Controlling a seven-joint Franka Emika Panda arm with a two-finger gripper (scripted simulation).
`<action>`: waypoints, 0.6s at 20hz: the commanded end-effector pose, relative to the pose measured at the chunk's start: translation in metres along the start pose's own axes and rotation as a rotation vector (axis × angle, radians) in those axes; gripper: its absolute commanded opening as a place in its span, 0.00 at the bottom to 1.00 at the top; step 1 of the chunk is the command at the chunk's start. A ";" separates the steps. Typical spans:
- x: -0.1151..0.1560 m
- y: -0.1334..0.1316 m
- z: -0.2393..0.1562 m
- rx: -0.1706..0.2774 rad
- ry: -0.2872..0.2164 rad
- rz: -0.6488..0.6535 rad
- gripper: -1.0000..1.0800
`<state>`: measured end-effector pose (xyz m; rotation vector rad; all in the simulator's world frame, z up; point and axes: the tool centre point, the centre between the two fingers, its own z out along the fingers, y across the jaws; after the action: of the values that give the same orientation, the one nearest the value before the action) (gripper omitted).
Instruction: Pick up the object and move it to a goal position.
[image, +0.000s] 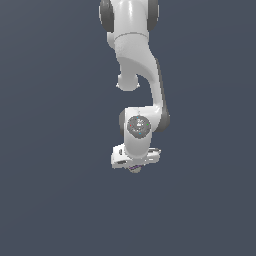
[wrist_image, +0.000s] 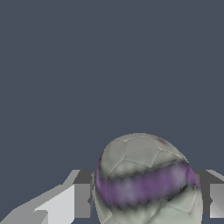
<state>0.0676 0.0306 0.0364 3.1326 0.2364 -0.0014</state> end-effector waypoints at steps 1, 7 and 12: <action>0.000 0.000 0.000 0.000 0.000 0.000 0.00; -0.007 0.013 -0.007 0.000 0.000 0.000 0.00; -0.022 0.040 -0.023 0.000 0.000 0.000 0.00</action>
<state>0.0549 -0.0018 0.0533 3.1331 0.2389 -0.0051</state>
